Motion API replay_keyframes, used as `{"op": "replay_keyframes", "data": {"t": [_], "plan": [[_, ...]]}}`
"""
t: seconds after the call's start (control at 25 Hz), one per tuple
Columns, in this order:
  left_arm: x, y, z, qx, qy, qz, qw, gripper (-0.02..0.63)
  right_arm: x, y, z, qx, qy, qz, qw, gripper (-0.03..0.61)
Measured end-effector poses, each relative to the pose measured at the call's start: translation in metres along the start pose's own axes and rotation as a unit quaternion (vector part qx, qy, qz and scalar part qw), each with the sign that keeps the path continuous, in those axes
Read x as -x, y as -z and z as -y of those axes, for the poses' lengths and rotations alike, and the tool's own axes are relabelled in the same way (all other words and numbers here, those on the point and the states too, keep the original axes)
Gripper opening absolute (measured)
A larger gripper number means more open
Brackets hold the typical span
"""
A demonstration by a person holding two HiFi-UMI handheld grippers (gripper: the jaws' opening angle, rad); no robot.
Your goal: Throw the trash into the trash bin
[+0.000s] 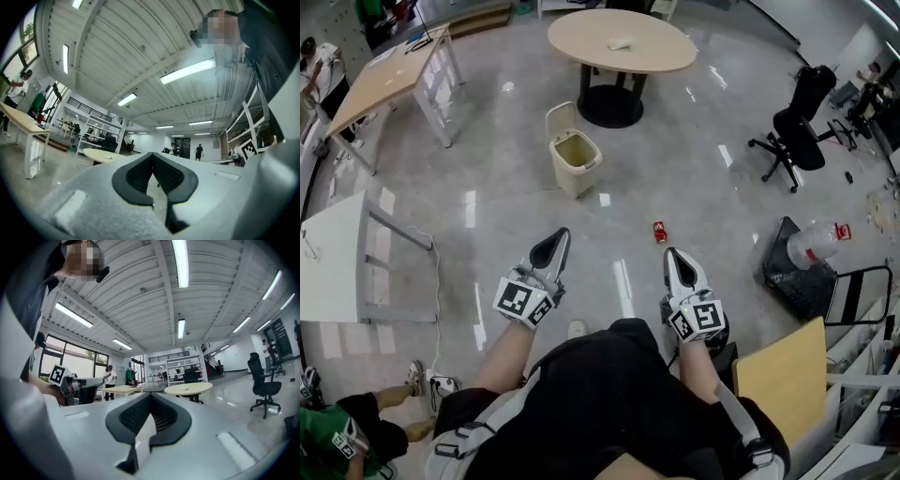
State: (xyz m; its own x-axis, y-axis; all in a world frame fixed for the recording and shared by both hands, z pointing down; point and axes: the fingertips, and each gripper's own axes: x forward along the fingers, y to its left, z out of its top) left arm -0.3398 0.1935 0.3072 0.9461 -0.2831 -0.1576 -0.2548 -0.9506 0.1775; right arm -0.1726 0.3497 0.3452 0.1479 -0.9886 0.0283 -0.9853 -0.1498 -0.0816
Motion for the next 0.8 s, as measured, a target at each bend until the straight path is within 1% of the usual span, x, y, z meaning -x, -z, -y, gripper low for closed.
{"op": "replay_keyframes", "data": {"t": [0.16, 0.24, 0.36, 0.44, 0.52, 0.68, 0.8], "plan": [[-0.047, 0.01, 0.004, 0.015, 0.045, -0.013, 0.9988, 0.002, -0.001, -0.003, 0.034, -0.011, 0.051, 0.007, 0.999, 0.006], [-0.075, 0.015, 0.006, 0.022, 0.055, -0.018, 0.9981, 0.002, -0.005, -0.006, 0.059, -0.015, 0.066, 0.01, 0.998, 0.006], [-0.117, 0.022, 0.005, 0.019, 0.064, -0.029, 0.9973, 0.002, -0.02, -0.004, 0.102, -0.03, 0.085, 0.017, 0.996, 0.006], [-0.146, 0.027, 0.005, 0.017, 0.066, -0.04, 0.9969, 0.002, -0.033, -0.002, 0.134, -0.046, 0.092, 0.022, 0.994, 0.006], [-0.175, 0.029, 0.006, 0.015, 0.067, -0.048, 0.9965, 0.002, -0.046, -0.004, 0.166, -0.053, 0.093, 0.027, 0.994, 0.006], [-0.23, 0.031, 0.004, 0.002, 0.071, -0.053, 0.996, 0.002, -0.076, -0.014, 0.223, -0.044, 0.094, 0.042, 0.994, 0.006], [-0.27, 0.041, 0.014, -0.001, 0.083, -0.053, 0.9951, 0.002, -0.085, -0.023, 0.255, -0.041, 0.1, 0.053, 0.993, 0.006]]}}
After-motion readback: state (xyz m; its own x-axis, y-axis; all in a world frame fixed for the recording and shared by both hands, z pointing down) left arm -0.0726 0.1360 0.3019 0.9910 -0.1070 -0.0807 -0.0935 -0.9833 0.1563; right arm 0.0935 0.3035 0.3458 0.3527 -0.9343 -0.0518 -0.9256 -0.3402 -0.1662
